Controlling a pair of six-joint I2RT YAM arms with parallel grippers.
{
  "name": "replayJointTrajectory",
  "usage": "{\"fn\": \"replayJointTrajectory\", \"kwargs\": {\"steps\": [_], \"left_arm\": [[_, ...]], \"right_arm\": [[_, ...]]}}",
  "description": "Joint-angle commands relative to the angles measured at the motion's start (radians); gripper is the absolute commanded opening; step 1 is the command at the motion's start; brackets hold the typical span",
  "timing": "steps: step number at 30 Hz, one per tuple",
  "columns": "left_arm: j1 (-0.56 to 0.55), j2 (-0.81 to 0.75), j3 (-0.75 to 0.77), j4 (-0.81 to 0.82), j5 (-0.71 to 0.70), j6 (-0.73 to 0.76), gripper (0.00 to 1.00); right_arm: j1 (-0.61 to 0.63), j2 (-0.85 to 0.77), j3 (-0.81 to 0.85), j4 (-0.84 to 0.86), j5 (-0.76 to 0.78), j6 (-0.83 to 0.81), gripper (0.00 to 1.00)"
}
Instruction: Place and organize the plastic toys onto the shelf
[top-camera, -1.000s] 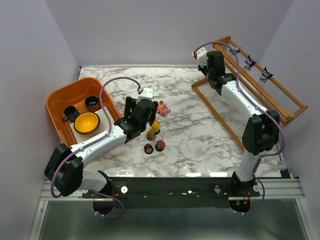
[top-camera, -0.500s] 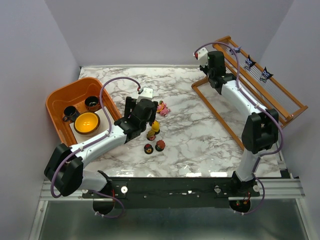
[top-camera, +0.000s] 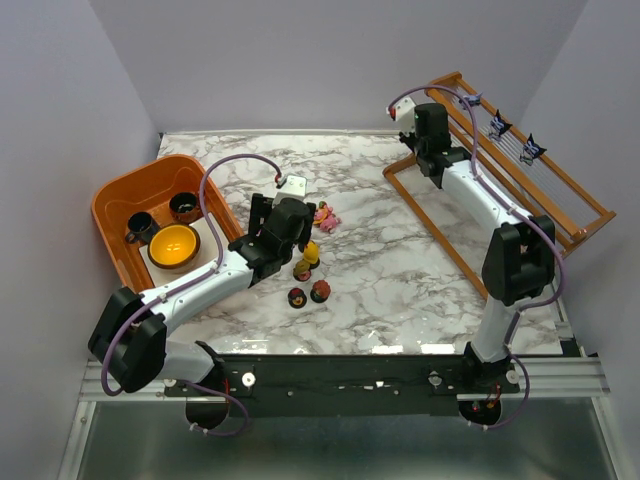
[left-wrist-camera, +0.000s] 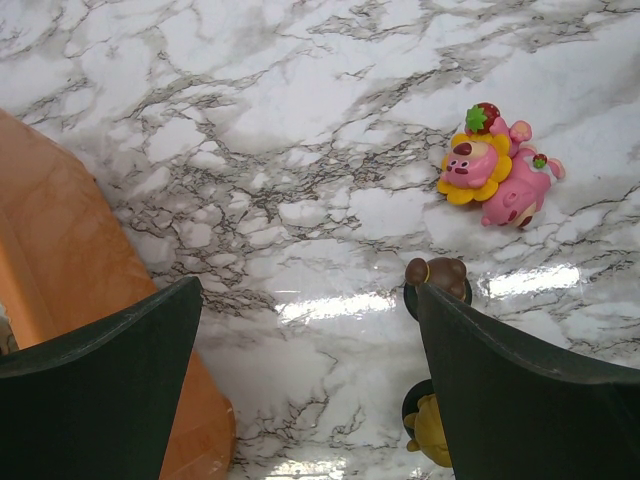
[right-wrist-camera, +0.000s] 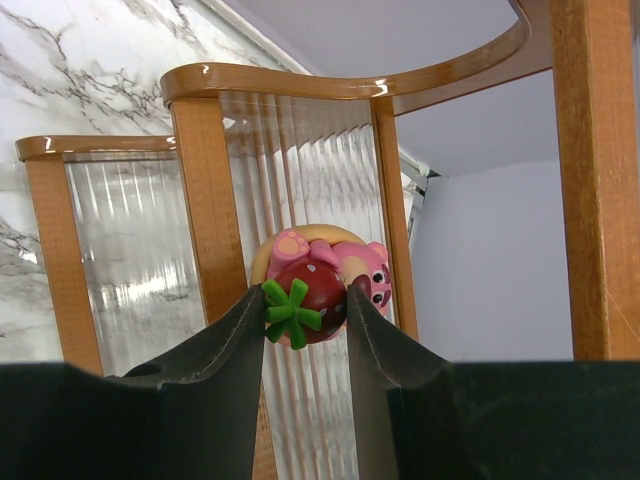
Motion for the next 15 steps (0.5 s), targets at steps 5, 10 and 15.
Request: {"fn": "replayJointTrajectory", "kwargs": {"steps": [5, 10, 15], "left_arm": [[-0.008, -0.028, -0.012, 0.028, -0.008, 0.003, 0.99], [-0.008, -0.025, -0.012, 0.028, -0.008, 0.003, 0.99], [-0.009, -0.025, -0.012, 0.028, -0.006, 0.003, 0.99]], "right_arm": [[-0.016, 0.018, 0.02, 0.012, 0.005, -0.011, 0.21], [-0.019, 0.024, 0.016, 0.015, 0.012, -0.02, 0.27], [-0.022, 0.033, 0.019, 0.022, 0.016, -0.04, 0.3]]}}
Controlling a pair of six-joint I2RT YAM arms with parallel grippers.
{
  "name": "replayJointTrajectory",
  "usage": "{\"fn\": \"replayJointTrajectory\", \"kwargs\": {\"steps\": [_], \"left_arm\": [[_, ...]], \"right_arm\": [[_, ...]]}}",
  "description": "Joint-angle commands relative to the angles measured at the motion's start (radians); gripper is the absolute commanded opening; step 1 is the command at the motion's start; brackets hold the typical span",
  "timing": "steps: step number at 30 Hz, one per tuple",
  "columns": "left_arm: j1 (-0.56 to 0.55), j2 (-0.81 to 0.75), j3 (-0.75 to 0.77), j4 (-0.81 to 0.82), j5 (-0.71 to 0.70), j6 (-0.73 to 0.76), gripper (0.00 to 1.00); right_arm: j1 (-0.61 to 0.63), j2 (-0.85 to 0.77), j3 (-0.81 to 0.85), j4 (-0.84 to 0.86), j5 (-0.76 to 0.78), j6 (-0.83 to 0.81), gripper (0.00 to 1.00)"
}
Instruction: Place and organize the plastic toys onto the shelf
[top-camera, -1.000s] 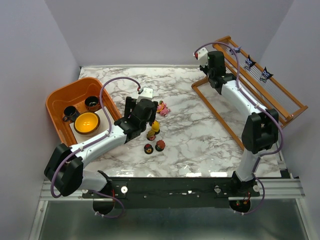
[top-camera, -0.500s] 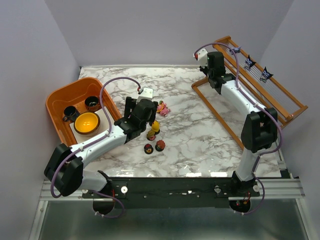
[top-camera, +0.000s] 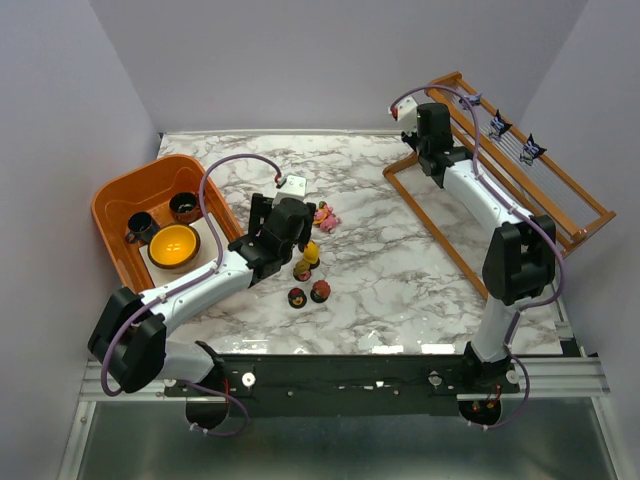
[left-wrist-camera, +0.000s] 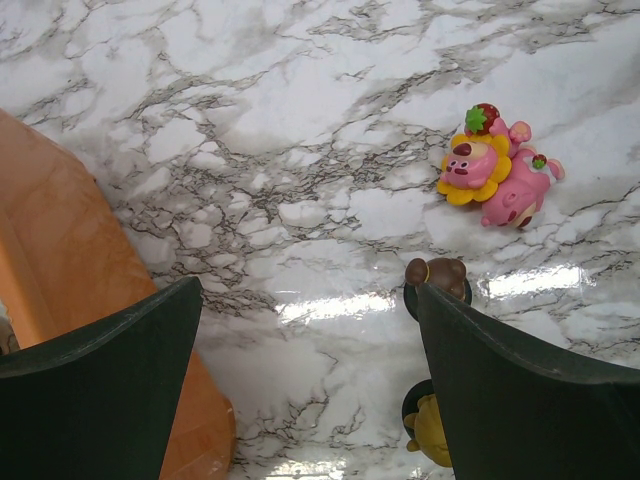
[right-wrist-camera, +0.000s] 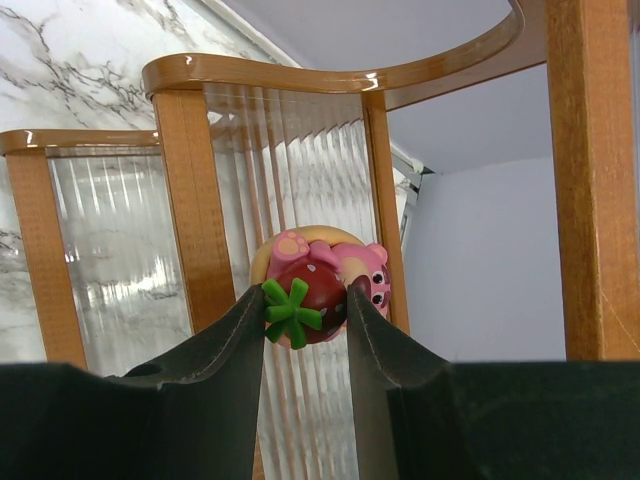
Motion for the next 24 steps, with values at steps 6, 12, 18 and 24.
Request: {"fn": "replayJointTrajectory", "kwargs": {"steps": [6, 12, 18, 24], "left_arm": [[-0.007, -0.023, -0.012, 0.028, -0.006, 0.003, 0.99], [-0.009, -0.025, -0.012, 0.028, -0.006, 0.003, 0.99], [-0.009, -0.023, -0.012, 0.028, -0.005, 0.004, 0.99], [-0.009, -0.025, -0.012, 0.028, -0.003, 0.003, 0.99]], "right_arm": [[-0.013, 0.04, 0.024, 0.018, 0.018, -0.034, 0.36], [-0.015, 0.042, 0.023, 0.019, 0.028, -0.044, 0.4], [-0.016, 0.043, 0.024, 0.021, 0.031, -0.052, 0.47], [-0.016, 0.04, 0.024, 0.016, 0.027, -0.051, 0.48]]}}
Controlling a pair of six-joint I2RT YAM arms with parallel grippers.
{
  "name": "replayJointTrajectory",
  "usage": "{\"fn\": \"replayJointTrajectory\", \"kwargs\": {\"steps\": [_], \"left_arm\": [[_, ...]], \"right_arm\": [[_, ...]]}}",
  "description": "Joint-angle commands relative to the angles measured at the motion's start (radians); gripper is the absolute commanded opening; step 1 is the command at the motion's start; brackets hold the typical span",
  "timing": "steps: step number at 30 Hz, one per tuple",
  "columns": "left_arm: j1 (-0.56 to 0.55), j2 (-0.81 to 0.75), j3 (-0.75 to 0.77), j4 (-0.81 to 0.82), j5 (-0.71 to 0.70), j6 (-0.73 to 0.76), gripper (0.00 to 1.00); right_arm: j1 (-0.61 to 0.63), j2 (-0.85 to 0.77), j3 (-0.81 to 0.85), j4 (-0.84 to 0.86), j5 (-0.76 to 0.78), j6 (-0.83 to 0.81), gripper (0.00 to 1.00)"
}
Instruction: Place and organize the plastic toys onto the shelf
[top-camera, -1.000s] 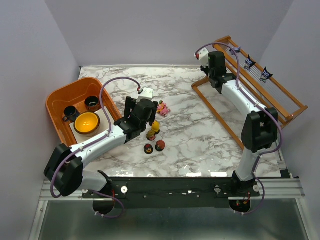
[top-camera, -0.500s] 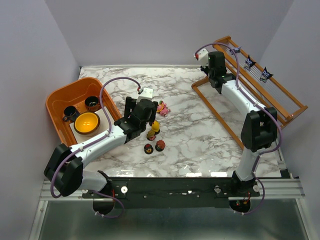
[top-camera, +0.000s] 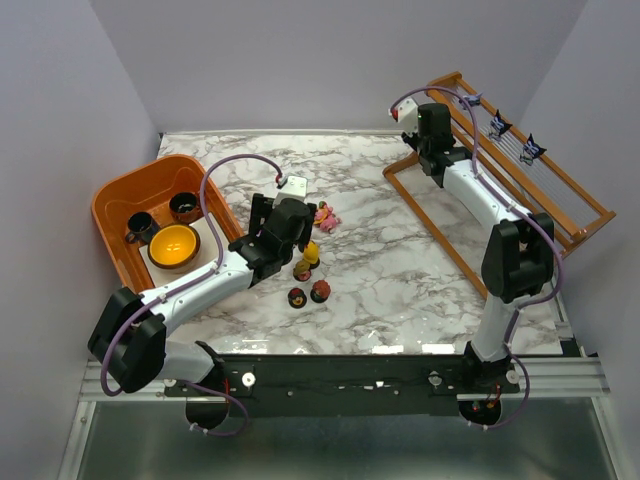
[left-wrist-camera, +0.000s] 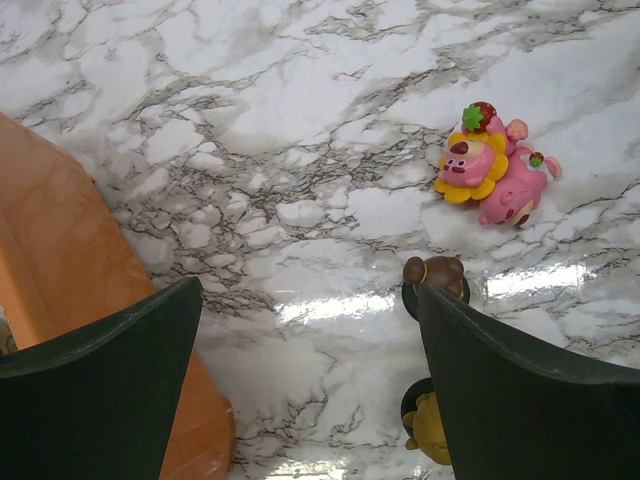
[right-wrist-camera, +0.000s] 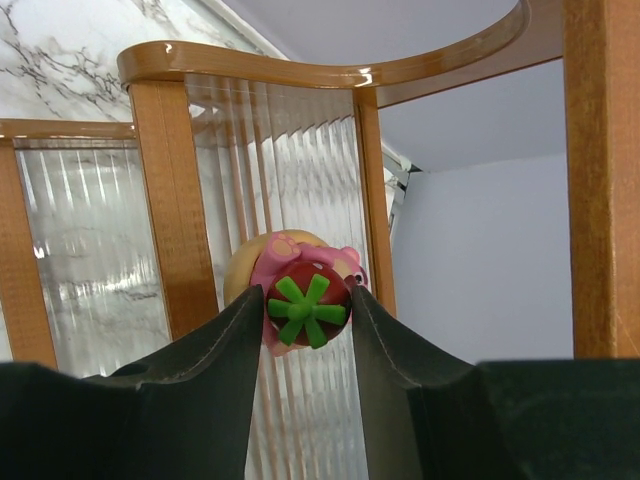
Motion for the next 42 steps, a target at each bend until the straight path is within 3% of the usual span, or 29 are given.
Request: {"fn": "replayJointTrajectory", "kwargs": {"steps": [1, 10, 19, 32, 42], "left_arm": [[-0.003, -0.023, -0.011, 0.028, -0.003, -0.001, 0.99], [-0.005, -0.025, -0.011, 0.03, 0.003, -0.004, 0.99], [-0.003, -0.022, -0.01, 0.028, 0.012, -0.01, 0.99], [-0.005, -0.023, -0.005, 0.021, 0.023, -0.024, 0.99], [-0.005, -0.023, -0.002, 0.016, 0.026, -0.031, 0.99]], "right_arm": [[-0.008, 0.023, 0.024, -0.008, 0.017, -0.003, 0.48], [-0.007, 0.001, 0.024, -0.024, -0.005, 0.017, 0.53], [0.012, -0.052, 0.02, -0.053, -0.071, 0.037, 0.66], [0.136, -0.143, -0.01, -0.084, -0.152, 0.041, 0.71], [0.239, -0.152, -0.051, -0.156, -0.55, 0.293, 0.71]]}}
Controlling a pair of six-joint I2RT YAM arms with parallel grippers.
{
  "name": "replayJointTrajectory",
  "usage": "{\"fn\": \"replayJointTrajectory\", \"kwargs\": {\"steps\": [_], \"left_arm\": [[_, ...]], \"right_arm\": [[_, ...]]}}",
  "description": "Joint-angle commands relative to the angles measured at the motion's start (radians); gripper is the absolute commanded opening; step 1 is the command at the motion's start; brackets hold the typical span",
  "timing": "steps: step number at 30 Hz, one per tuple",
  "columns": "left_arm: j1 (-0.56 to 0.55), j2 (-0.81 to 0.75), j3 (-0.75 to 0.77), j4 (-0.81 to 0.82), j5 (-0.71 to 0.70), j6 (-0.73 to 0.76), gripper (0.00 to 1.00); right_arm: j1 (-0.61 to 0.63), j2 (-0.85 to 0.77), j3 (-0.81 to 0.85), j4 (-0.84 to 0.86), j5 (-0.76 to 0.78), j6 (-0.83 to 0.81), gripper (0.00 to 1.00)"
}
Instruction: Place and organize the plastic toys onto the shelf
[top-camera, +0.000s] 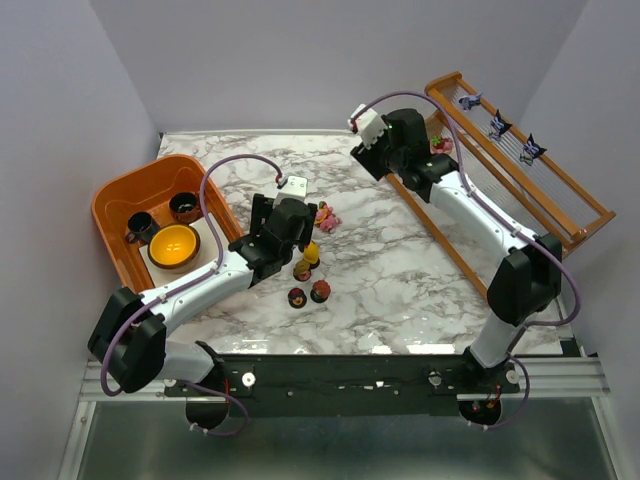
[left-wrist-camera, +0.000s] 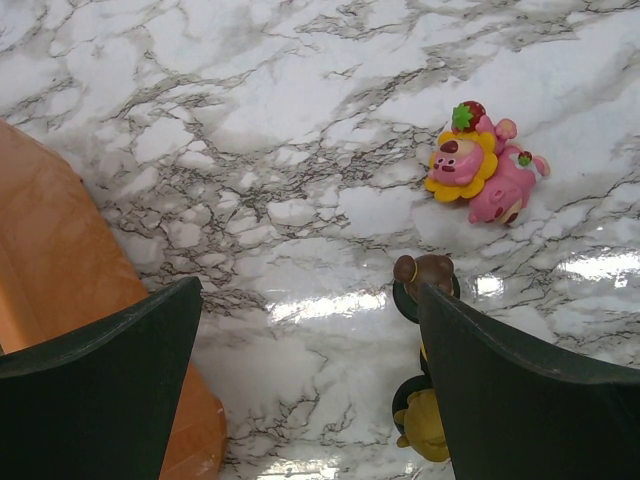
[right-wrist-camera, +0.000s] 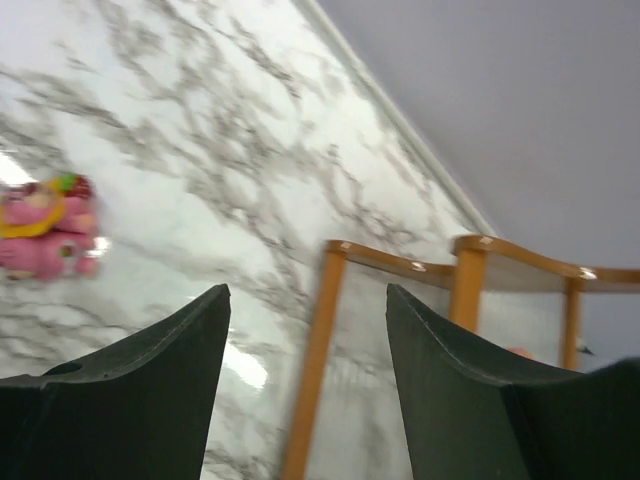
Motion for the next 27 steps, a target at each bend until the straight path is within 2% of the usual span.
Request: {"fn": "replayJointTrajectory", "kwargs": {"steps": [1, 9, 14, 19, 27], "left_arm": [[-0.003, -0.023, 0.0, 0.014, 0.01, -0.02, 0.99], [-0.003, -0.021, 0.001, 0.011, 0.016, -0.028, 0.99], [-0.005, -0.021, 0.0, 0.011, 0.025, -0.032, 0.99], [-0.006, -0.026, -0.005, 0.013, 0.025, -0.032, 0.99], [-0.006, -0.032, -0.008, 0.019, 0.016, -0.025, 0.99]], "right_arm": [[0.031, -0.005, -0.062, -0.03, -0.253, 0.192, 0.71], [0.04, 0.079, -0.143, 0.05, -0.409, 0.387, 0.71], [0.04, 0.131, -0.183, 0.173, -0.43, 0.547, 0.71], [0.04, 0.203, -0.162, 0.22, -0.396, 0.669, 0.65], [0.04, 0.303, -0.134, 0.23, -0.396, 0.732, 0.54]]}}
